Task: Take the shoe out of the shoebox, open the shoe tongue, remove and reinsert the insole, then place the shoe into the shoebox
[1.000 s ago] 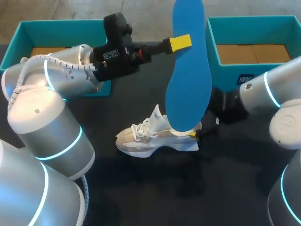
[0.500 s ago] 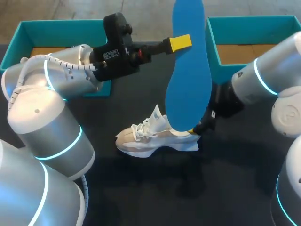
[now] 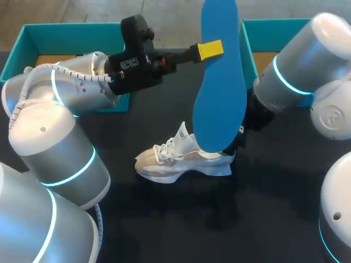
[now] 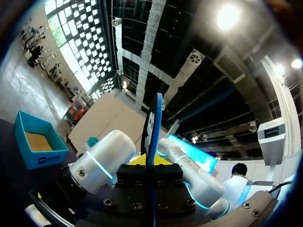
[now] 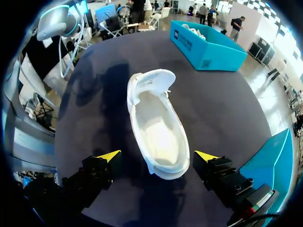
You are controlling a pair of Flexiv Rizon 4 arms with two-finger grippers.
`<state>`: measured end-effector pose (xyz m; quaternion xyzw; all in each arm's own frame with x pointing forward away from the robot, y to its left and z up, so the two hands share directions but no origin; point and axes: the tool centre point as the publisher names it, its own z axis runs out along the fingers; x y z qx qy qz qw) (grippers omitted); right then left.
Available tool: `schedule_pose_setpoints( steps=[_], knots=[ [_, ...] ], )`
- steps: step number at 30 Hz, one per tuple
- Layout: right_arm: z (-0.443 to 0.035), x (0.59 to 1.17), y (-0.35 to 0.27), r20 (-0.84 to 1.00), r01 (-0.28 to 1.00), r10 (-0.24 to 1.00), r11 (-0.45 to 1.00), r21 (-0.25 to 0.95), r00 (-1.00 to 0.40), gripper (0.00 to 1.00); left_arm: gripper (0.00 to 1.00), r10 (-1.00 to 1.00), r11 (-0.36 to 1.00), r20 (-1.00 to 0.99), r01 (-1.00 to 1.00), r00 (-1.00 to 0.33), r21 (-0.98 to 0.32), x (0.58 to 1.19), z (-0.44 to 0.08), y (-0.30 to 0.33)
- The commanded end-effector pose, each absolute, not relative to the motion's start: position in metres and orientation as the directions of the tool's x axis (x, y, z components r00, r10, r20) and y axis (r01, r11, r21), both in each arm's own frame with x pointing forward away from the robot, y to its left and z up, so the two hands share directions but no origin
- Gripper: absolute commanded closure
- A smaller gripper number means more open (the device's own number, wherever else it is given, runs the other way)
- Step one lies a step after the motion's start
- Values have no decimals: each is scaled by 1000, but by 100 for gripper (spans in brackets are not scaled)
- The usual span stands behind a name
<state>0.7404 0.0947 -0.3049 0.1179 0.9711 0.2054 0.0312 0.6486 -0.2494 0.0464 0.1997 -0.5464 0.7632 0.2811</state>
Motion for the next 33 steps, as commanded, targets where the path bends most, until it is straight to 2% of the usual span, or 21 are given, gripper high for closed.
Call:
schedule_pose_setpoints(
  steps=[1,16,33],
  knots=[
    [-303,742,98,-10,219,232,927,304,-973,0,100,211,-250,612,-647,-763,-721,648,46,-251],
    [-301,742,101,8,197,201,952,235,-980,0,100,211,-250,612,-647,-763,-721,648,46,-251],
    [-305,734,100,-7,139,145,965,223,-989,0,100,211,-250,612,-647,-763,-721,648,46,-251]
  ],
)
